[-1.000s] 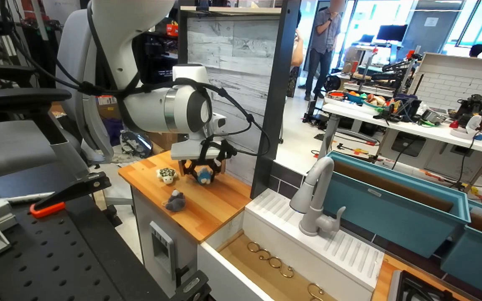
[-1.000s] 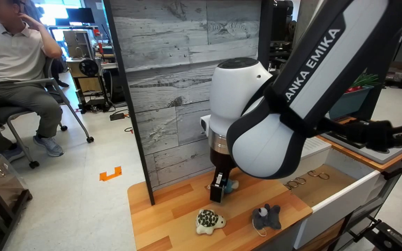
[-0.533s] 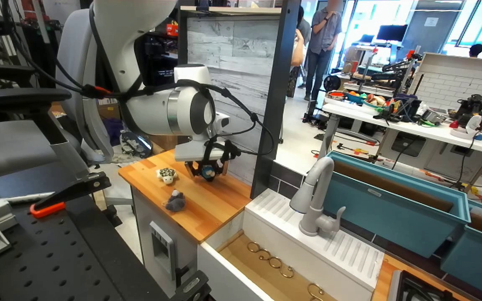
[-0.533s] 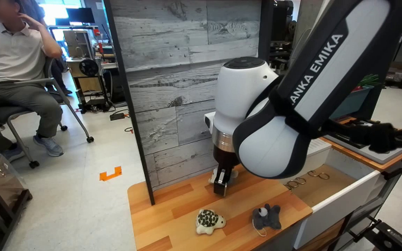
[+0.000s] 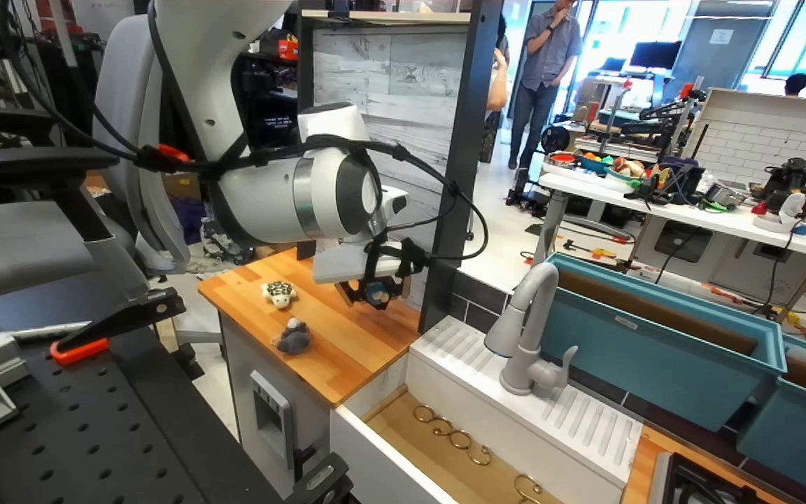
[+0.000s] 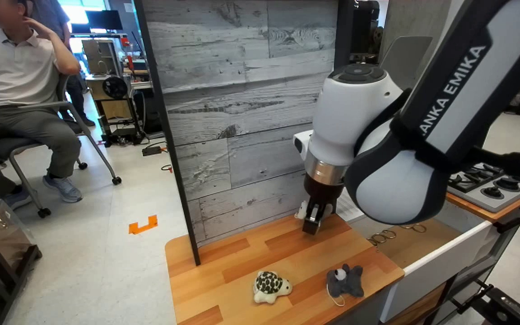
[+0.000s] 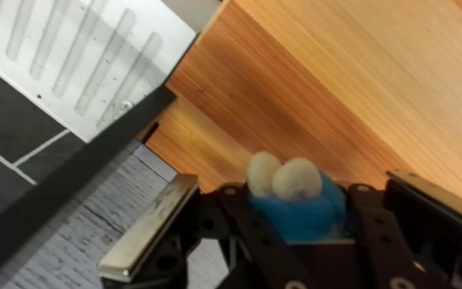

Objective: Move the blue and white plush toy to the right

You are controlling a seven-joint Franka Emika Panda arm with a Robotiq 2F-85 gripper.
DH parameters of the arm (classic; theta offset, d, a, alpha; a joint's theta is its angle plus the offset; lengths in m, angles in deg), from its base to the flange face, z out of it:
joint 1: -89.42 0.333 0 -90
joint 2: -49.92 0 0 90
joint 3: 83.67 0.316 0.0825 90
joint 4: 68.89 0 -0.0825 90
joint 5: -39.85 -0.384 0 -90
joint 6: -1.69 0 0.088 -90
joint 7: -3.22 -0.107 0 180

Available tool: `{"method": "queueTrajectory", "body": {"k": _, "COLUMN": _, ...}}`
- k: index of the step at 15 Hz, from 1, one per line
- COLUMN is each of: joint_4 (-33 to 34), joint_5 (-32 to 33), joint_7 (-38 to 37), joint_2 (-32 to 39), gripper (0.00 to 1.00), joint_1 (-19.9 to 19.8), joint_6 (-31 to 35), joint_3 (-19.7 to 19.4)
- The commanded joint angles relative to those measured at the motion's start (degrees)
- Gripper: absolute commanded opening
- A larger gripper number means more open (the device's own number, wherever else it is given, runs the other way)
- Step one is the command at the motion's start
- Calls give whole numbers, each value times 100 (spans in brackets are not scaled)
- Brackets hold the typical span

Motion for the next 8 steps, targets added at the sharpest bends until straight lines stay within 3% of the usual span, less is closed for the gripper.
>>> {"method": "queueTrajectory", "body": {"k": 1, "joint_4": -737, "joint_5": -47, "joint_7": -191, "joint_2": -474, "gripper": 2, "joint_1": 325, "joint_6": 145, "joint_3": -440}}
{"method": "queueTrajectory", "body": {"k": 4, "joint_4": -1050, "joint_5": -65, "joint_7": -286, "joint_2": -624, "gripper": 2, "joint_1": 513, "joint_6": -58, "joint_3": -629}}
{"method": "queueTrajectory", "body": {"k": 8, "joint_4": -1356, "joint_5": -115, "joint_7": -321, "joint_2": -748, "gripper": 2, "joint_1": 528, "joint_6": -332, "joint_3": -545}}
